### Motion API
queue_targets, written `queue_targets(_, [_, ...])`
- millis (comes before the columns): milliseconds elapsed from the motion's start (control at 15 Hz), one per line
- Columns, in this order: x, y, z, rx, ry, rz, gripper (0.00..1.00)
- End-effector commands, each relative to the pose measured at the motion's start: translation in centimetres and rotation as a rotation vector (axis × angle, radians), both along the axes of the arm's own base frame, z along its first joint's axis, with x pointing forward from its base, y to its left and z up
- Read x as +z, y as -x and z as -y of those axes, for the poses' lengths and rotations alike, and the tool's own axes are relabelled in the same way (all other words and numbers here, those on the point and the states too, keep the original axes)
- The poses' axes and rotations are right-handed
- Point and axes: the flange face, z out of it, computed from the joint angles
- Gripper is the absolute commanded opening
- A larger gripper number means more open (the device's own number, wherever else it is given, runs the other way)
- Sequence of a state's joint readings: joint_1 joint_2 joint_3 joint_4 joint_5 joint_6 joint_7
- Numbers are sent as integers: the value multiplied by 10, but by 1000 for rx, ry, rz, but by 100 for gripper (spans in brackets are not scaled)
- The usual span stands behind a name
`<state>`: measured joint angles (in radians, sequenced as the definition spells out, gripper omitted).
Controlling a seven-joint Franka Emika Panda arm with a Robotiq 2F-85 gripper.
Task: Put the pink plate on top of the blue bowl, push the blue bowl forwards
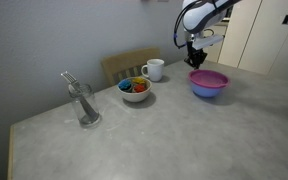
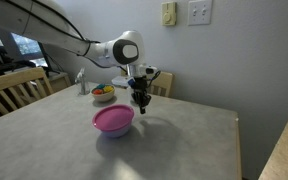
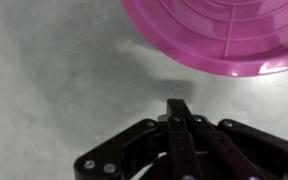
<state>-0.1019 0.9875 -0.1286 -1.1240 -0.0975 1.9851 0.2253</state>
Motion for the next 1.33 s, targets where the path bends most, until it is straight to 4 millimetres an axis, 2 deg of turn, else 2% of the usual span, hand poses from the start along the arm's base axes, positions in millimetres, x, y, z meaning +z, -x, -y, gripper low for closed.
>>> queue_targets(0, [-8, -8, -1, 29, -48, -21, 0])
queue_targets(267, [-14, -11, -2, 48, -64, -34, 0])
queue_targets(533, [-18, -8, -10, 176, -151, -92, 0])
queue_targets(867, [-15, 2, -14, 245, -276, -203, 0])
queue_targets(1267, [-9, 9, -6, 244, -344, -263, 0])
